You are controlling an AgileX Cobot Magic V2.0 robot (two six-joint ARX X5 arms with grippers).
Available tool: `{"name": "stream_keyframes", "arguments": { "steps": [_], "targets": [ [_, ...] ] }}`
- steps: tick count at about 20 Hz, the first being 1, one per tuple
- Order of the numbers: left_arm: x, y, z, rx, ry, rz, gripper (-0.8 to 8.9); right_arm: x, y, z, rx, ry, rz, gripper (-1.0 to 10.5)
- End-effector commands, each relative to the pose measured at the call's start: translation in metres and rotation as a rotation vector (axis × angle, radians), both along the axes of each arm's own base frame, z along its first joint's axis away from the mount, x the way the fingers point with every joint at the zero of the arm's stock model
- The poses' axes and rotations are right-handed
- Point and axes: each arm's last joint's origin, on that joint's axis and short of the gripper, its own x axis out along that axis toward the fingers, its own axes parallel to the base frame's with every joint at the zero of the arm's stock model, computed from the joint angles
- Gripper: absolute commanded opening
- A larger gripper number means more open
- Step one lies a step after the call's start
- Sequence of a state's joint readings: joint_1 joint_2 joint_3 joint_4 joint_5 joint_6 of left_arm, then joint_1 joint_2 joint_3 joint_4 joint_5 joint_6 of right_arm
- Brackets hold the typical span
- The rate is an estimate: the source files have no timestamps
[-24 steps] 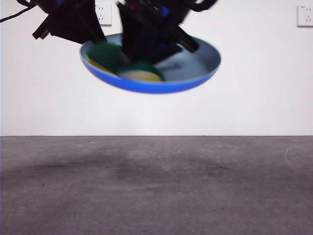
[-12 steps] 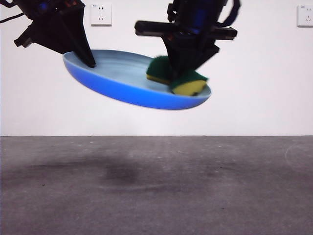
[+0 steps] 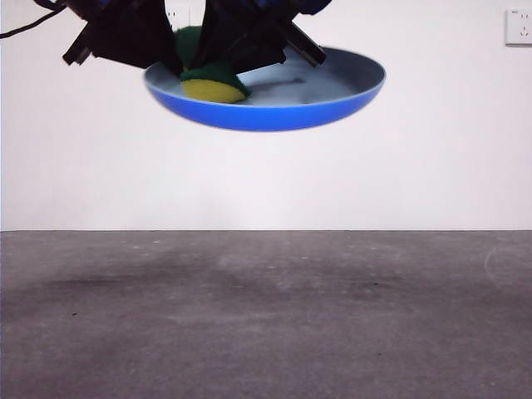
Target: Pick up the plate,pick up the cloth,clean the plate with the cloth
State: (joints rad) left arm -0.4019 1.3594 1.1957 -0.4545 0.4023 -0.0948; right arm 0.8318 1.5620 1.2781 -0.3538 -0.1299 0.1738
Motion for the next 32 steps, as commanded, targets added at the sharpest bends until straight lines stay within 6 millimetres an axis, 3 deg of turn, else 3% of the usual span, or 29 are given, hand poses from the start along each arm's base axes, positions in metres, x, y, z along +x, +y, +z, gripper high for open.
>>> {"name": "stream_keyframes", "arguments": {
  "steps": [1, 4, 7, 9, 15, 21, 27, 32],
  "targets": [
    [0.004, 0.001, 0.010, -0.063, -0.054, 0.034, -0.08, -0.007, -0.003, -0.024, -0.151, 0.107, 0.026, -0.1],
    [0.005, 0.006, 0.008, -0.057, -0.031, 0.061, -0.08, -0.012, -0.015, -0.034, -0.358, 0.110, -0.013, -0.1],
    [0.001, 0.010, -0.001, -0.002, 0.055, 0.055, -0.08, -0.004, -0.031, -0.036, -0.590, -0.022, -0.254, -0.1],
    [-0.005, 0.012, -0.008, 0.060, 0.117, 0.026, -0.08, 0.006, -0.038, -0.033, -0.627, -0.094, -0.367, -0.1],
    [-0.015, 0.007, -0.014, 0.113, 0.181, -0.060, -0.08, 0.030, -0.038, -0.019, -0.384, -0.179, -0.462, 0.0],
    [-0.017, 0.002, -0.014, 0.136, 0.153, -0.083, -0.08, 0.034, -0.022, -0.005, -0.062, -0.154, -0.260, 0.0],
    [0.005, 0.005, -0.037, 0.390, 0.121, 0.130, -0.08, 0.015, -0.037, 0.031, 0.080, -0.167, -0.220, 0.0],
    [0.041, 0.006, -0.082, 0.476, 0.194, 0.202, -0.08, -0.009, -0.065, 0.051, -0.054, -0.209, -0.332, 0.0]
  ]
}}
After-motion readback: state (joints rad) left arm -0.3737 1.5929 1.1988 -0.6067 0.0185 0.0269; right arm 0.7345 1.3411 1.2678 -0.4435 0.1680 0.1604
